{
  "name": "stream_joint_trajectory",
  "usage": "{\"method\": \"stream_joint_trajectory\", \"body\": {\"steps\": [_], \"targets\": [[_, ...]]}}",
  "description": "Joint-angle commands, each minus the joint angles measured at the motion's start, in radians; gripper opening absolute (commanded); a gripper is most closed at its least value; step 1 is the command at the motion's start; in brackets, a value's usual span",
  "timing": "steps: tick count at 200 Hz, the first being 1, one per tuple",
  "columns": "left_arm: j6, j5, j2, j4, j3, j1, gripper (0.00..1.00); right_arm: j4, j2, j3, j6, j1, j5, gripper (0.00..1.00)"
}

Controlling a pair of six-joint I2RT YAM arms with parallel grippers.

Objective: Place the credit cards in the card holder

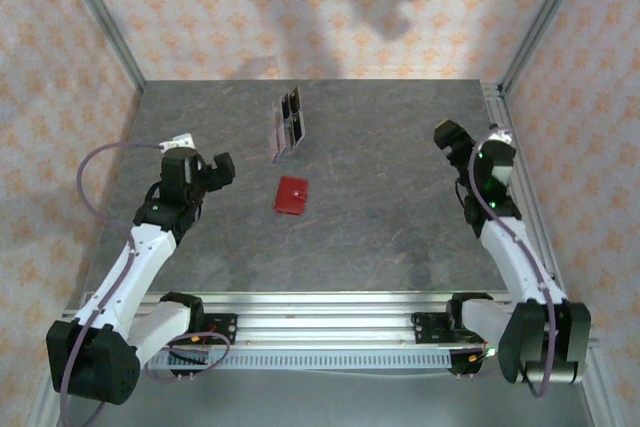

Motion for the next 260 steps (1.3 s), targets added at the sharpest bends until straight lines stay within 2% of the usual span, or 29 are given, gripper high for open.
{"method": "stream_joint_trajectory", "body": {"steps": [1,17,50,93,129,149,197,260], "targets": [[-0.084,0.049,0.043,-0.102,0.062,-0.017,1.00,-0.208,0.070,0.079,0.050,0.057,-0.208,0.86],[-0.110,0.077,0.097,-0.090,0.088,-0.027,1.00,-0.293,0.096,0.119,0.041,0.137,-0.173,0.84],[-0.152,0.111,0.246,-0.076,0.180,-0.033,1.00,-0.399,0.243,0.241,0.029,0.297,-0.103,0.83],[-0.192,0.163,0.473,-0.073,0.352,-0.031,1.00,-0.491,0.505,0.499,0.011,0.432,-0.078,0.80],[-0.196,0.217,0.690,-0.055,0.522,-0.034,1.00,-0.553,0.737,0.746,0.003,0.490,-0.080,0.77],[-0.242,0.239,0.788,-0.055,0.609,-0.032,1.00,-0.625,0.870,0.916,-0.020,0.510,-0.090,0.73],[-0.268,0.249,0.947,-0.073,0.752,-0.033,1.00,-0.758,1.089,1.240,-0.071,0.554,-0.073,0.68],[-0.280,0.252,0.981,-0.062,0.767,-0.034,1.00,-0.930,1.258,1.522,-0.143,0.596,0.004,0.59]]}}
